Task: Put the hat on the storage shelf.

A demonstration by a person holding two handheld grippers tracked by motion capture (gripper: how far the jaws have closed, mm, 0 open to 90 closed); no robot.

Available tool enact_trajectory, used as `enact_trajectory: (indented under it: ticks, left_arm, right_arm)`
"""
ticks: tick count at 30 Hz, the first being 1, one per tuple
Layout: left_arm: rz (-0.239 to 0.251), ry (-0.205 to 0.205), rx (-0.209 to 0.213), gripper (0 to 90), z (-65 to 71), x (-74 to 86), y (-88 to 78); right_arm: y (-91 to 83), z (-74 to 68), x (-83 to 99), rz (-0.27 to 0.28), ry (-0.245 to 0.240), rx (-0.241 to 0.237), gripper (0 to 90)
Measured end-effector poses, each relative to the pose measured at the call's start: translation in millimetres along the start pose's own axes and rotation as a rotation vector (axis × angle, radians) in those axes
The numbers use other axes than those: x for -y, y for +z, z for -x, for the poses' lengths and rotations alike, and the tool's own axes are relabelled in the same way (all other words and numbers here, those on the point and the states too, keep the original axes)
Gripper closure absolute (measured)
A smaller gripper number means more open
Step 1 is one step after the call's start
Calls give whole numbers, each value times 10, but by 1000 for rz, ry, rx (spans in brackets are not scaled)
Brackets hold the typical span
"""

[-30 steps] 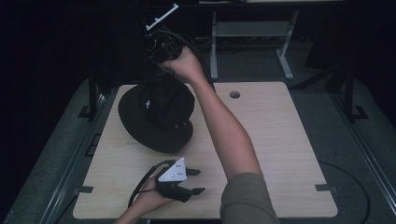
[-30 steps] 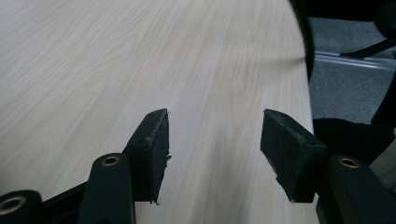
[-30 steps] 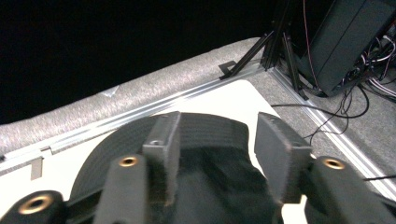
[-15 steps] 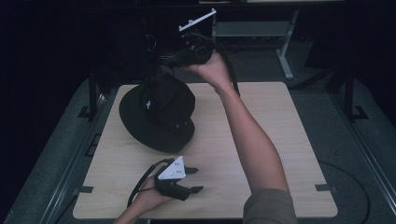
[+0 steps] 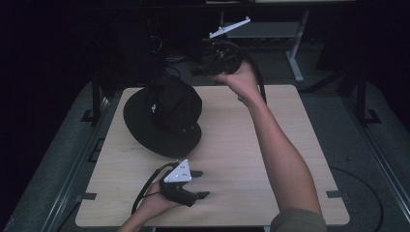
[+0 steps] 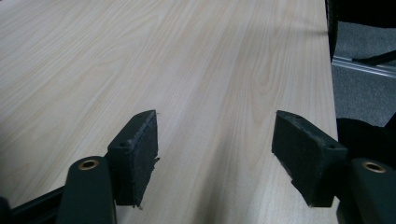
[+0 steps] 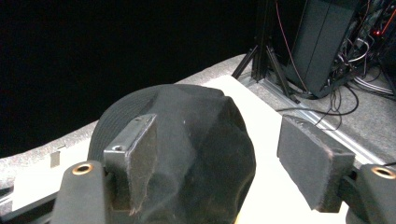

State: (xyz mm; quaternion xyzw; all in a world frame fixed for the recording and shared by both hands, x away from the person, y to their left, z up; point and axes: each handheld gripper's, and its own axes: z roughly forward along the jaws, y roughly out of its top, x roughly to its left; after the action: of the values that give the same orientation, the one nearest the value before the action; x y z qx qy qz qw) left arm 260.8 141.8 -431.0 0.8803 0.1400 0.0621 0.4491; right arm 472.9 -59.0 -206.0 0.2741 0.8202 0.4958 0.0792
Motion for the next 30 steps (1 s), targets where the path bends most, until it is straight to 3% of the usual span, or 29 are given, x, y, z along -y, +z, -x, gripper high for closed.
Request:
enact_trajectory:
  ticks: [16, 30]
  left_arm:
    - [31, -45, -14, 277, -52, 20, -28]
    - [27, -38, -26, 277, -43, 31, -8]
  right_arm:
    - [-165, 73, 267, -3, 28, -1, 261]
    - [-299, 111, 482, -4, 49, 16, 245]
